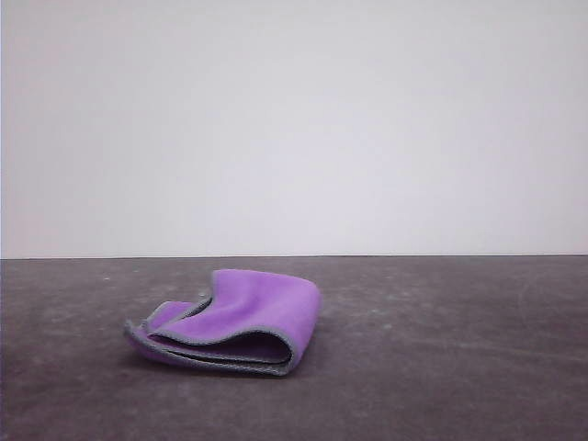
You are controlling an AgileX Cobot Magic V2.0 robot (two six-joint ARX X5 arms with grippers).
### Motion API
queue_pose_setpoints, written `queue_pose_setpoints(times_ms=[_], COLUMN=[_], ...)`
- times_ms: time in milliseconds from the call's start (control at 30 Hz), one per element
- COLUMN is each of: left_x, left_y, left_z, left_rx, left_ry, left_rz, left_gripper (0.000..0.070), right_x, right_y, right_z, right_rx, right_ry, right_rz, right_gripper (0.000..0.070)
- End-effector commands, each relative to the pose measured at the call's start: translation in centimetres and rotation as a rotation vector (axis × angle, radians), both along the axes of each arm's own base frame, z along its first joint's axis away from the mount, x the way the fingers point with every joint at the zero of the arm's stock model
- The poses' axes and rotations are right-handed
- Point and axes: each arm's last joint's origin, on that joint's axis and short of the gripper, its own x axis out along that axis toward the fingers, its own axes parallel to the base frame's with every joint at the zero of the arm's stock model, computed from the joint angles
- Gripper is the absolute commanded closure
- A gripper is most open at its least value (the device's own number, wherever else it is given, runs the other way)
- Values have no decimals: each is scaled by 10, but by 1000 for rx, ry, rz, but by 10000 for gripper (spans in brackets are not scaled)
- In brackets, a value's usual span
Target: Fold clothes
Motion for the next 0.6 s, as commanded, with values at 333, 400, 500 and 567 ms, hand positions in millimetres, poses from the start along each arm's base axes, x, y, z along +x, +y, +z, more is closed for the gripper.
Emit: queue_pose_setpoints(times_ms=[333,400,500,567], left_x=[1,1,1,1], left_y=[0,0,0,0], left_z=[-7,-7,-7,-7], left_rx=[4,4,4,4], left_ry=[28,27,27,27], left_rz=[11,11,11,11], left_gripper=[684,684,684,684], right_x=[2,2,2,2], right_y=[0,0,0,0], right_z=[3,2,3,3], right_rx=[1,1,1,1], right_ry=[-12,-11,-12,-12], right_rz=[-1,-1,-1,-1], right_gripper=[688,688,688,688])
